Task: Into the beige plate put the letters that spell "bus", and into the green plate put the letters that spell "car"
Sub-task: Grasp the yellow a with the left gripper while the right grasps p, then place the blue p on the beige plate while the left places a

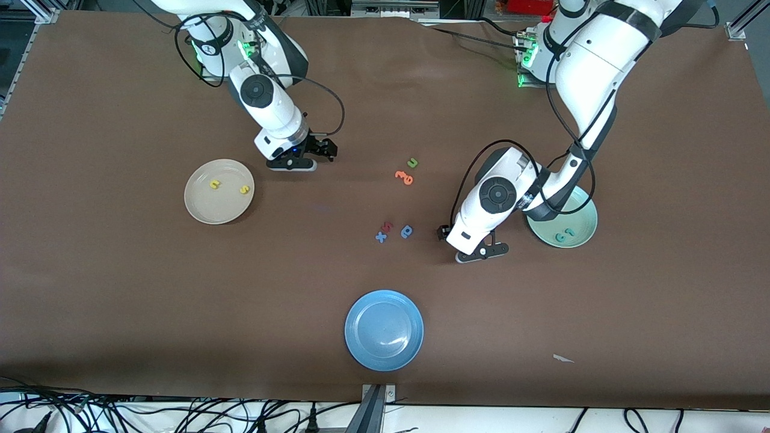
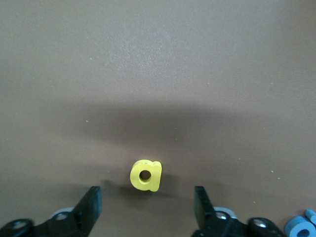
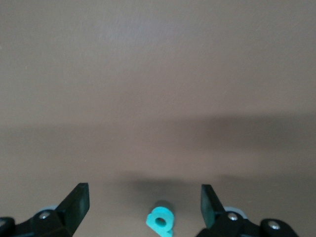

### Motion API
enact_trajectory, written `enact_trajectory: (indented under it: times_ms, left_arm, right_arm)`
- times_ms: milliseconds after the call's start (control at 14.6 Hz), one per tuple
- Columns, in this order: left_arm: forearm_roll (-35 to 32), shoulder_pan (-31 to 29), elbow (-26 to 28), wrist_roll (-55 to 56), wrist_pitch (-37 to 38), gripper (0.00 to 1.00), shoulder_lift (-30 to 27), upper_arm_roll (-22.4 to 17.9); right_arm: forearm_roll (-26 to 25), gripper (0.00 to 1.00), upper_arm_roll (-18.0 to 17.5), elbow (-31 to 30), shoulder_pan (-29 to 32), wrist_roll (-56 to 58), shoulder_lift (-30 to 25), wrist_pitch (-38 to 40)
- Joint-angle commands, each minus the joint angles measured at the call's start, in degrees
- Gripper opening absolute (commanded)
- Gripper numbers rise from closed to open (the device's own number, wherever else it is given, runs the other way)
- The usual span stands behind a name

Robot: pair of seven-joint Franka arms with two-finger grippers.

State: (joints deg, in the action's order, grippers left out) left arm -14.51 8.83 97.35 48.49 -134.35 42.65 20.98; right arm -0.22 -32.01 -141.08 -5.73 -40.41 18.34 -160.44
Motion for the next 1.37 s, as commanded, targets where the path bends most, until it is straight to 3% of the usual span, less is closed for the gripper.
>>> enact_trajectory:
  times_ms: [0, 481, 618, 824, 1099, 1304]
  left_arm:
    - [-1.75, 0.22, -0.49, 0.99, -1.0, 0.75, 1.03, -0.59]
    - [-2.19, -0.31, -1.46, -0.24, -0.92, 0.53, 2.18, -0.77]
    - [-2.19, -0.22, -1.46, -0.24, -0.92, 0.41, 2.18, -0.77]
    - [-2.28, -0.22, -1.46, -0.24, -0.92, 0.21, 2.27, -0.77]
    - [-2.28, -0.3, -1.55, -0.59, -0.92, 0.15, 2.44, -0.77]
    - [-2.19, -3.02, -2.43, -6.28, 2.93, 0.13, 0.96, -0.68]
  right_arm:
    - [0.58, 1.0, 0.55, -2.09, -1.47, -1.07, 0.91, -3.83]
    - [0.66, 0.96, 0.55, -6.66, -3.32, -1.25, 1.0, -9.19]
    - [0.58, 0.82, 0.55, -6.93, -3.93, -1.25, 1.35, -9.45]
    - [0.58, 0.5, 0.63, -7.01, -4.11, -1.16, 1.52, -9.8]
    - [0.14, 0.0, 1.07, -6.93, -4.11, -0.72, 1.52, -9.72]
    - [-0.13, 0.0, 3.17, -6.75, -3.85, 2.51, -1.36, -7.36]
